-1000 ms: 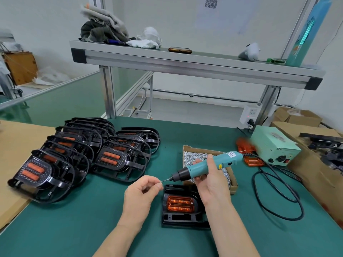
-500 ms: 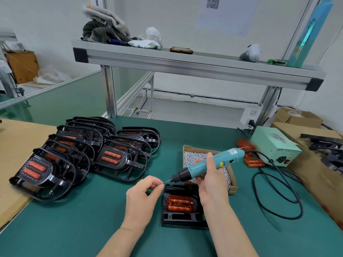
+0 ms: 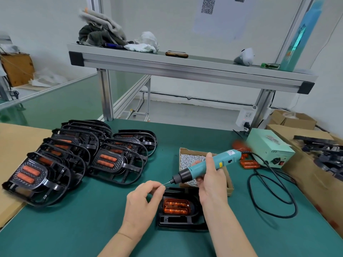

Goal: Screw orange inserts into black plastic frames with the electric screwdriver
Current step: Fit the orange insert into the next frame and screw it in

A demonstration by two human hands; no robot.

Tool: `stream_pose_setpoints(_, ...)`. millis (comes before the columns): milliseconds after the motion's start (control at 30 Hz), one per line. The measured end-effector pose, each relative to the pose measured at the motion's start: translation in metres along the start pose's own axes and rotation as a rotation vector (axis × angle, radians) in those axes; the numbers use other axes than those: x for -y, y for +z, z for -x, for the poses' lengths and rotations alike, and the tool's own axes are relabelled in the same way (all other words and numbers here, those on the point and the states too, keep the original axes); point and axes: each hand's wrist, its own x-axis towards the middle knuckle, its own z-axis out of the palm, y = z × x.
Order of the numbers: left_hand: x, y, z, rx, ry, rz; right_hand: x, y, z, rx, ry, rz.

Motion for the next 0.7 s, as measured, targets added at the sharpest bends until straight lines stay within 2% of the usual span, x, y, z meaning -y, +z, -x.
stream_pose_setpoints(167,0.003,-0.003,-0.001,0.043,-0.034,0.051,-0.003,0.002,0.000,0.004,-0.040,0.030)
stream_pose_setpoints(333,0.004,-0.003,0.000,0.076,0.023,0.039,-0.008,0.003,-0.001,-0.025,-0.099,0.057)
stream_pose_setpoints(533,0.000,-0.004,0.004,0.005,0.172,-0.045,-0.012,0.008,-0.005,-0.054,-0.116,0.054)
stream_pose_setpoints(700,0.001,-0.003,0.003,-0.017,0.145,-0.065,-0.014,0.015,-0.006,-0.039,-0.169,0.078)
